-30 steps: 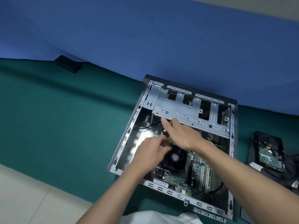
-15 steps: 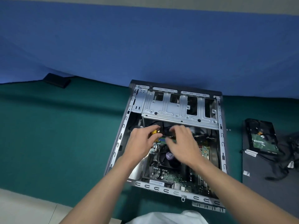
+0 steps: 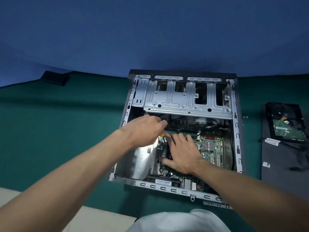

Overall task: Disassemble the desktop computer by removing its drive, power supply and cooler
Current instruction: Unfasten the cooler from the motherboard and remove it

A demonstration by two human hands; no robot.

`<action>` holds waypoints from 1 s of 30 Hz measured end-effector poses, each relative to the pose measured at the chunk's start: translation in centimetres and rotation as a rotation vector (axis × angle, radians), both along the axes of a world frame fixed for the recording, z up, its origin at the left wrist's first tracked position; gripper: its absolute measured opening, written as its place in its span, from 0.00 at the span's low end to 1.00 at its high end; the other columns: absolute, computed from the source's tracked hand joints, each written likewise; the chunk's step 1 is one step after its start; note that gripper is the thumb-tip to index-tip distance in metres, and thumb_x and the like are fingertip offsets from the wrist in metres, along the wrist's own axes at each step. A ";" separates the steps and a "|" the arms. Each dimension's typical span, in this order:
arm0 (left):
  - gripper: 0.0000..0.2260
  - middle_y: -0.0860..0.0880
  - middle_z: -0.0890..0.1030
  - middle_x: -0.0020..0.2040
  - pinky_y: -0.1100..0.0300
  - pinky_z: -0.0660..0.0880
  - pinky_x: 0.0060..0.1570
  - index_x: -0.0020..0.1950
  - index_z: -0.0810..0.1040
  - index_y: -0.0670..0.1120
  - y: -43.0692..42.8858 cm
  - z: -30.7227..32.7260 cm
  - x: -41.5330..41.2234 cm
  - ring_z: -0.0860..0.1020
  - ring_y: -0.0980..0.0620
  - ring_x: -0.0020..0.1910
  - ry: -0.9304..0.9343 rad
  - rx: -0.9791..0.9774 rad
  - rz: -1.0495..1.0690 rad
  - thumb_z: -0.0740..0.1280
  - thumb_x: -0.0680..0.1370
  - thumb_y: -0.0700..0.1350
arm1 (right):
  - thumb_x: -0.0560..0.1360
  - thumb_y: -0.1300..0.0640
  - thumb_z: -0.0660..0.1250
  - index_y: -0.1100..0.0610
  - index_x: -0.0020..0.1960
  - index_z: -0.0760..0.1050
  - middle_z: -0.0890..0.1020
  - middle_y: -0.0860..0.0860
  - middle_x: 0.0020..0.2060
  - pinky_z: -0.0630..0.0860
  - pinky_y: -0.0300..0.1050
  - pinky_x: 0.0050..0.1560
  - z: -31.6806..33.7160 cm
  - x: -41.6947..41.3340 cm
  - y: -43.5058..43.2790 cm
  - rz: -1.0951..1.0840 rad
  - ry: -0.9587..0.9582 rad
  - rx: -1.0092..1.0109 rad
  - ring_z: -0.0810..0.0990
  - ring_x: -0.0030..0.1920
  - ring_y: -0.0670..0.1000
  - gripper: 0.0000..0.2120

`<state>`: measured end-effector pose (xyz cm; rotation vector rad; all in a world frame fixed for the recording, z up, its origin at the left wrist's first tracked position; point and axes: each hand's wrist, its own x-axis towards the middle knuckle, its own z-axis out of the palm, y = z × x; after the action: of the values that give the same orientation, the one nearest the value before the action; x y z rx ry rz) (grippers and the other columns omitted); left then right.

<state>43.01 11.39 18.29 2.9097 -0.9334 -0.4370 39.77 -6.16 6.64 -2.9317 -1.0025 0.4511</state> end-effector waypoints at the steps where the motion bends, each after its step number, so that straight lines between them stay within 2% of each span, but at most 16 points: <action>1: 0.10 0.48 0.74 0.41 0.58 0.63 0.36 0.56 0.73 0.42 -0.3 0.0 0.1 0.69 0.48 0.33 -0.007 0.027 -0.014 0.58 0.84 0.48 | 0.70 0.26 0.40 0.60 0.74 0.57 0.71 0.55 0.53 0.64 0.55 0.54 0.0 0.1 0.0 0.004 -0.001 0.000 0.67 0.51 0.55 0.47; 4: 0.09 0.46 0.76 0.41 0.56 0.62 0.37 0.54 0.71 0.43 -1.6 -0.1 -0.6 0.66 0.48 0.30 -0.017 0.055 0.032 0.58 0.84 0.48 | 0.70 0.25 0.41 0.58 0.66 0.63 0.71 0.55 0.51 0.65 0.56 0.52 -0.2 0.0 0.0 -0.003 -0.001 0.019 0.67 0.50 0.55 0.43; 6: 0.08 0.44 0.76 0.39 0.54 0.65 0.36 0.52 0.71 0.42 -2.5 -0.2 -1.3 0.74 0.42 0.34 -0.010 0.053 0.144 0.59 0.83 0.47 | 0.71 0.25 0.42 0.57 0.64 0.64 0.71 0.55 0.50 0.65 0.56 0.51 -0.3 0.0 0.1 -0.022 0.000 0.039 0.67 0.48 0.55 0.40; 8: 0.10 0.39 0.79 0.42 0.52 0.67 0.37 0.53 0.72 0.40 -3.0 -0.4 -1.6 0.78 0.35 0.41 0.003 0.034 0.325 0.58 0.82 0.47 | 0.71 0.25 0.41 0.57 0.67 0.63 0.71 0.55 0.50 0.64 0.56 0.51 -0.3 0.0 0.1 -0.028 0.002 0.021 0.67 0.48 0.55 0.42; 10: 0.13 0.37 0.80 0.44 0.51 0.69 0.38 0.53 0.73 0.40 -3.3 -0.6 -1.4 0.78 0.34 0.44 0.007 0.045 0.462 0.56 0.83 0.48 | 0.71 0.25 0.39 0.59 0.74 0.58 0.71 0.55 0.51 0.64 0.56 0.51 -0.2 0.1 0.0 -0.032 0.015 -0.005 0.67 0.49 0.56 0.47; 12: 0.15 0.40 0.80 0.45 0.52 0.68 0.38 0.53 0.71 0.41 -3.2 -0.6 -1.1 0.79 0.36 0.45 0.010 0.125 0.432 0.52 0.85 0.50 | 0.70 0.25 0.38 0.60 0.76 0.54 0.72 0.55 0.53 0.64 0.56 0.52 -0.2 0.2 0.0 -0.030 0.020 -0.014 0.68 0.51 0.56 0.49; 15: 0.12 0.43 0.73 0.47 0.55 0.65 0.38 0.54 0.66 0.43 -2.1 -0.1 -0.6 0.76 0.43 0.44 0.082 0.181 0.246 0.49 0.85 0.50 | 0.70 0.26 0.41 0.61 0.70 0.64 0.72 0.55 0.52 0.65 0.56 0.53 -0.1 0.2 0.0 -0.015 0.017 -0.015 0.67 0.49 0.55 0.47; 17: 0.04 0.45 0.67 0.47 0.56 0.65 0.41 0.54 0.62 0.44 -1.2 0.6 -0.1 0.70 0.47 0.40 0.165 0.182 0.118 0.50 0.84 0.43 | 0.70 0.27 0.43 0.61 0.65 0.68 0.71 0.55 0.52 0.65 0.56 0.52 -0.1 0.2 0.0 -0.009 0.017 -0.010 0.66 0.48 0.54 0.44; 19: 0.06 0.47 0.64 0.44 0.56 0.65 0.40 0.54 0.61 0.44 -0.7 1.2 0.3 0.65 0.51 0.35 0.243 0.206 0.064 0.53 0.80 0.35 | 0.70 0.27 0.43 0.61 0.67 0.67 0.71 0.55 0.52 0.65 0.56 0.53 -0.1 0.2 -0.1 -0.005 0.033 -0.013 0.66 0.49 0.54 0.44; 20: 0.06 0.48 0.63 0.42 0.57 0.63 0.38 0.53 0.61 0.45 -0.7 1.4 0.3 0.63 0.52 0.33 0.260 0.222 0.067 0.54 0.80 0.35 | 0.70 0.26 0.42 0.61 0.69 0.65 0.71 0.55 0.53 0.65 0.56 0.53 0.0 0.2 -0.1 -0.005 0.035 -0.014 0.66 0.49 0.54 0.45; 22: 0.04 0.50 0.64 0.38 0.56 0.61 0.35 0.52 0.60 0.46 -0.9 1.4 0.5 0.62 0.54 0.29 0.221 0.247 0.072 0.55 0.82 0.40 | 0.70 0.26 0.42 0.62 0.71 0.62 0.72 0.55 0.53 0.65 0.56 0.54 0.0 0.2 0.0 -0.008 0.035 -0.013 0.67 0.50 0.55 0.47; 24: 0.06 0.49 0.69 0.36 0.55 0.62 0.34 0.50 0.60 0.46 -1.0 0.9 0.4 0.64 0.53 0.27 0.146 0.243 0.087 0.56 0.84 0.46 | 0.70 0.27 0.43 0.61 0.70 0.64 0.71 0.55 0.53 0.64 0.56 0.53 -0.1 0.1 0.0 -0.015 0.031 -0.003 0.66 0.49 0.54 0.45; 25: 0.08 0.46 0.74 0.37 0.54 0.63 0.34 0.49 0.61 0.46 -1.2 0.7 0.3 0.67 0.50 0.28 0.126 0.220 0.122 0.57 0.84 0.48 | 0.70 0.27 0.43 0.61 0.70 0.64 0.71 0.55 0.53 0.64 0.56 0.53 -0.1 0.1 0.0 -0.018 0.029 0.001 0.66 0.49 0.54 0.45; 27: 0.10 0.41 0.78 0.42 0.54 0.65 0.36 0.49 0.67 0.45 -1.4 0.6 0.1 0.76 0.41 0.37 0.126 0.171 0.278 0.58 0.83 0.51 | 0.69 0.26 0.43 0.61 0.74 0.57 0.71 0.56 0.55 0.64 0.56 0.53 -0.2 0.1 0.0 -0.020 0.027 -0.001 0.66 0.51 0.55 0.47; 29: 0.13 0.39 0.78 0.47 0.53 0.68 0.41 0.51 0.72 0.43 -1.8 0.3 0.0 0.77 0.37 0.46 0.174 0.155 0.473 0.57 0.82 0.53 | 0.69 0.26 0.44 0.61 0.76 0.51 0.71 0.56 0.58 0.64 0.57 0.55 -0.4 0.1 -0.1 -0.025 0.031 0.005 0.67 0.53 0.55 0.48; 30: 0.15 0.39 0.77 0.48 0.53 0.69 0.43 0.48 0.72 0.43 -1.9 0.1 -0.2 0.76 0.38 0.46 0.213 0.151 0.570 0.56 0.82 0.53 | 0.69 0.26 0.44 0.60 0.76 0.50 0.71 0.56 0.59 0.64 0.57 0.56 -0.5 0.0 -0.1 -0.028 0.036 0.013 0.68 0.55 0.55 0.48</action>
<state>42.78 9.47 18.41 2.9897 -0.0309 -0.7658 39.78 -6.26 6.15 -2.9113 -0.9562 0.4924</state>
